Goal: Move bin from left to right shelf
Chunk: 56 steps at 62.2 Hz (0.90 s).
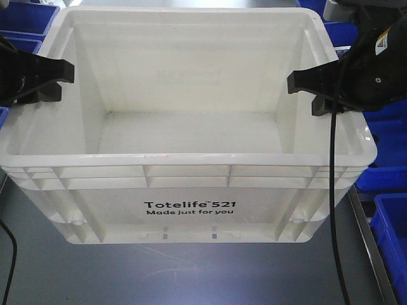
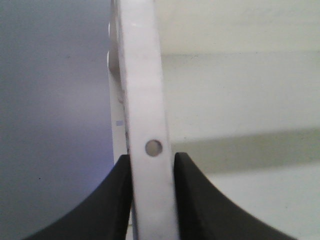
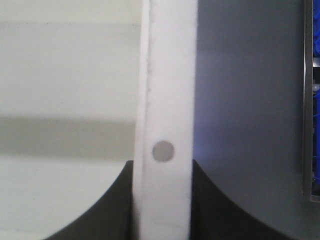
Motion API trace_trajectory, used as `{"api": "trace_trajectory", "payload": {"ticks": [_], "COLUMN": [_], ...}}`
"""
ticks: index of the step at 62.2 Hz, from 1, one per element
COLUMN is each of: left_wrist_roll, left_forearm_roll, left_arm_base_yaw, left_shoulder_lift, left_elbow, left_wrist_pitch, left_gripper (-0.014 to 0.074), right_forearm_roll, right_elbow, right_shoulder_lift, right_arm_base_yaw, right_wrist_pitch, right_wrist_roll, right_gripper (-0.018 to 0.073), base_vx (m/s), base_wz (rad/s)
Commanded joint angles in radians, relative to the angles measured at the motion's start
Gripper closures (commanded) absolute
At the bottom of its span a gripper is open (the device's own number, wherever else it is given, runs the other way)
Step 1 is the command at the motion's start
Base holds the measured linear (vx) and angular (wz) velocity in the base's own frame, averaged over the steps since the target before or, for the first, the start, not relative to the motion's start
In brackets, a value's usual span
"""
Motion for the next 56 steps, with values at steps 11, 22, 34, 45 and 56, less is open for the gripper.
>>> {"api": "trace_trajectory", "payload": {"ticks": [11, 22, 34, 45, 56], "left_wrist_roll": [0.017, 0.017, 0.017, 0.017, 0.017], "left_forearm_roll": [0.033, 0.033, 0.033, 0.033, 0.033], "left_arm_base_yaw": [-0.003, -0.003, -0.003, -0.003, -0.003], "left_shoulder_lift": [-0.043, -0.043, -0.043, -0.043, -0.043], "left_elbow": [-0.036, -0.036, -0.036, -0.036, -0.036], "left_wrist_pitch": [-0.091, -0.091, -0.091, -0.091, -0.091], "left_gripper": [0.0444, 0.0444, 0.0444, 0.0444, 0.0444], "right_forearm_roll": [-0.047, -0.047, -0.047, -0.047, -0.047], "right_elbow": [-0.037, -0.037, -0.037, -0.037, -0.037], "right_shoulder_lift": [-0.052, -0.052, -0.052, -0.052, -0.052], "right_arm_base_yaw": [-0.008, -0.008, -0.008, -0.008, -0.008], "right_wrist_pitch": [-0.1, -0.1, -0.1, -0.1, -0.1], "right_wrist_roll": [-0.003, -0.003, -0.003, -0.003, -0.003], "right_gripper": [0.053, 0.053, 0.053, 0.053, 0.053], "base_vx": [0.2, 0.21, 0.21, 0.22, 0.22], "base_wz": [0.01, 0.0, 0.0, 0.0, 0.01]}}
